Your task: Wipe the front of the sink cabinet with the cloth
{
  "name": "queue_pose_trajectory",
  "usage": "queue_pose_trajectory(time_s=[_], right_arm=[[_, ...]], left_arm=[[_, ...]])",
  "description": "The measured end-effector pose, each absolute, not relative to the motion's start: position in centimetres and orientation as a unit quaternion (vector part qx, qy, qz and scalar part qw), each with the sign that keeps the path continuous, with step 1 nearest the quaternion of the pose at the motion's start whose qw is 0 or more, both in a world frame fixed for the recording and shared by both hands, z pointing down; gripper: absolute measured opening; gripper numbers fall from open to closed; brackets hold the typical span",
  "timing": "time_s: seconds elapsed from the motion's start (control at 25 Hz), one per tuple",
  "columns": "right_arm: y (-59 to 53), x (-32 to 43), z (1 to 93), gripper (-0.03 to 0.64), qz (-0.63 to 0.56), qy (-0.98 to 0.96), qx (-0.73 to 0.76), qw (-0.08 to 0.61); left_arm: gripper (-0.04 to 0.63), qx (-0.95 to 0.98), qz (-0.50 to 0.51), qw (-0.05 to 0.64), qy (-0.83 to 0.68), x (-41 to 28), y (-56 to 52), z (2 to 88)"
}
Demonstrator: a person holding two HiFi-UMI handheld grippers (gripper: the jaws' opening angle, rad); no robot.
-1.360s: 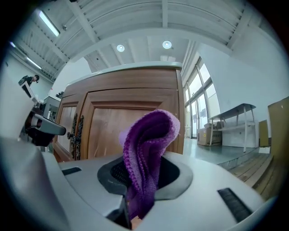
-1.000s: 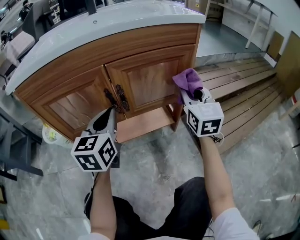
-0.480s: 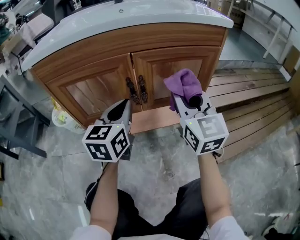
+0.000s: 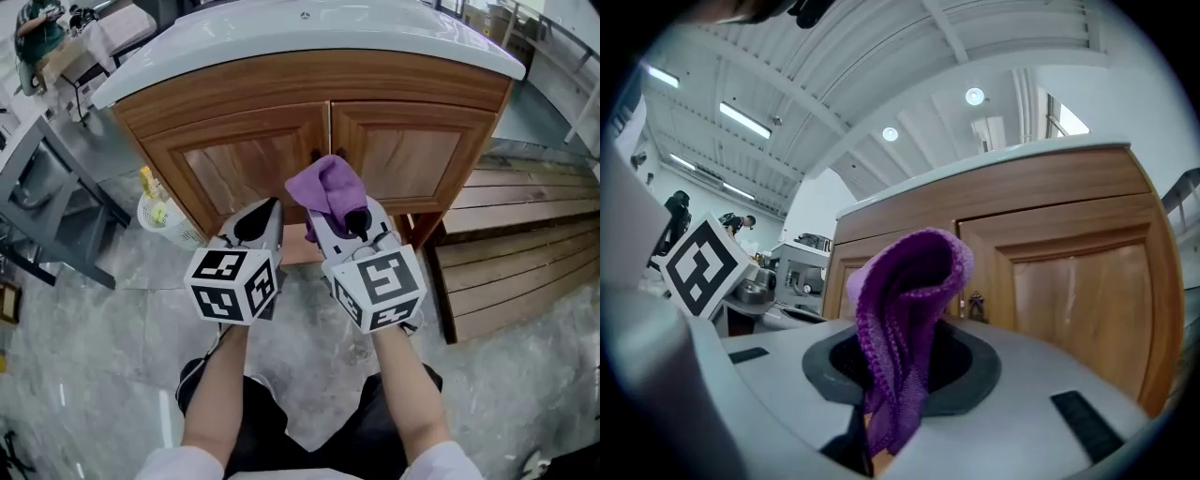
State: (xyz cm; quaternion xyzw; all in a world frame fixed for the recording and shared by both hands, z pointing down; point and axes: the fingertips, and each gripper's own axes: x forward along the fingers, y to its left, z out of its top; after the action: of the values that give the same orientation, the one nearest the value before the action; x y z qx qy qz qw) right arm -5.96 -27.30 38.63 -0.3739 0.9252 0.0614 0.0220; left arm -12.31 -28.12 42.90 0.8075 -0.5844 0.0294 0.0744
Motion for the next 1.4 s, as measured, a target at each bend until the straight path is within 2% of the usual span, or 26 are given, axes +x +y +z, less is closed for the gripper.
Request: queue_pose_trajectory(time_s=[0.6, 0.8, 1.4], right_arm=[[-25.1, -19.2, 42.2, 0.087, 0.025, 0.961, -0.272, 0.037], [-24.4, -23.1, 44.4, 0.087, 0.017, 0.966, -0.255, 0.028], [-25.2, -28.5, 47.5, 0.087, -0.009, 0.968, -0.244, 0.056]], left_arm=[[0.006, 0.735, 0.046, 0.071, -0.673, -23.6, -24.6, 44.0], [0.006, 0.710, 0.035, 0.090, -0.698, -27.2, -23.5, 45.5], [0.006, 0.687, 0.051, 0.088, -0.719, -30.4, -23.0, 46.9]])
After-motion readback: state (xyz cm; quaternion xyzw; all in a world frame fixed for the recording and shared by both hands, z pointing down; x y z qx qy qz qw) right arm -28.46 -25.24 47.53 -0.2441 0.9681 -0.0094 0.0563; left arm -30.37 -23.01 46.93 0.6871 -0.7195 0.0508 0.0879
